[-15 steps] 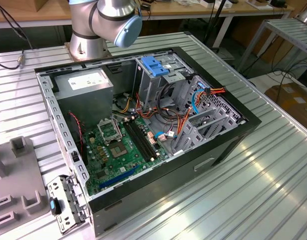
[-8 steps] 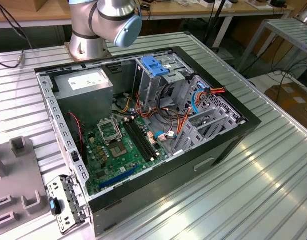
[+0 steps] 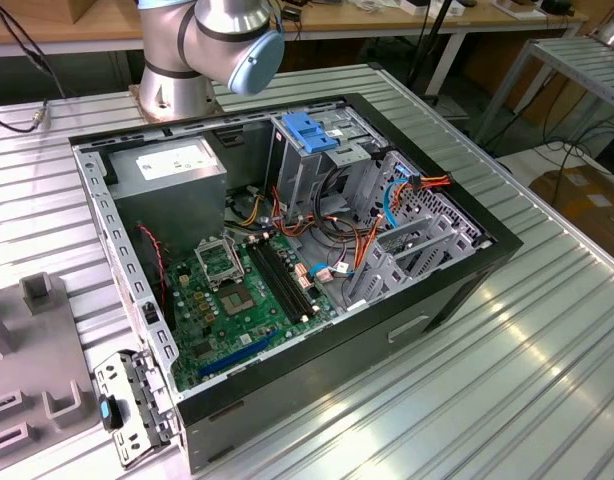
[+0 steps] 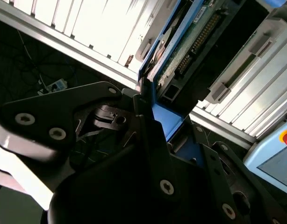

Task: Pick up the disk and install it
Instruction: 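Pick up the disk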

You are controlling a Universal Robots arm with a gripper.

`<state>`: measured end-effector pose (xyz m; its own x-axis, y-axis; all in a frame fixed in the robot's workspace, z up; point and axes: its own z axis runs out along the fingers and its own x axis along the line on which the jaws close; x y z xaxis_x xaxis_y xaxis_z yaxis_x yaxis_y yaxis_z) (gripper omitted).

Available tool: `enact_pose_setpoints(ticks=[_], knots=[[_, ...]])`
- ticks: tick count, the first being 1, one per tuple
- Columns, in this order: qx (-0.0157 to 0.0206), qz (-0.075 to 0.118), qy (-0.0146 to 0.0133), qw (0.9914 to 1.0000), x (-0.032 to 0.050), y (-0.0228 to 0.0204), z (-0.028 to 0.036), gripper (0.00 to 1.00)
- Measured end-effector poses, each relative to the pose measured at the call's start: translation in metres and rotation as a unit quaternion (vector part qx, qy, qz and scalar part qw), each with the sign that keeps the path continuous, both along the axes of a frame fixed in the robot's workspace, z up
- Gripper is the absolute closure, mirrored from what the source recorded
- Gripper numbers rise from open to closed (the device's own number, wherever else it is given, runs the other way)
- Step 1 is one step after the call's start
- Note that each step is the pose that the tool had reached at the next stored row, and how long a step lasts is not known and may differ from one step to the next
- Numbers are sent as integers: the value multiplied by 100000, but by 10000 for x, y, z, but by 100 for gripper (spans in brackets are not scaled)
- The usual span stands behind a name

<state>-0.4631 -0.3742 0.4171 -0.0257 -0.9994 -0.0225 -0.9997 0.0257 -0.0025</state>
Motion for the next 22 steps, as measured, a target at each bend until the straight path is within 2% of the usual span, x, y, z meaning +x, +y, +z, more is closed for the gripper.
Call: enact_pose_setpoints(ticks=[15,22], knots=[[1,1,-1,100000,3,0,148,63],[2,0,-2,100000,3,0,238,63]])
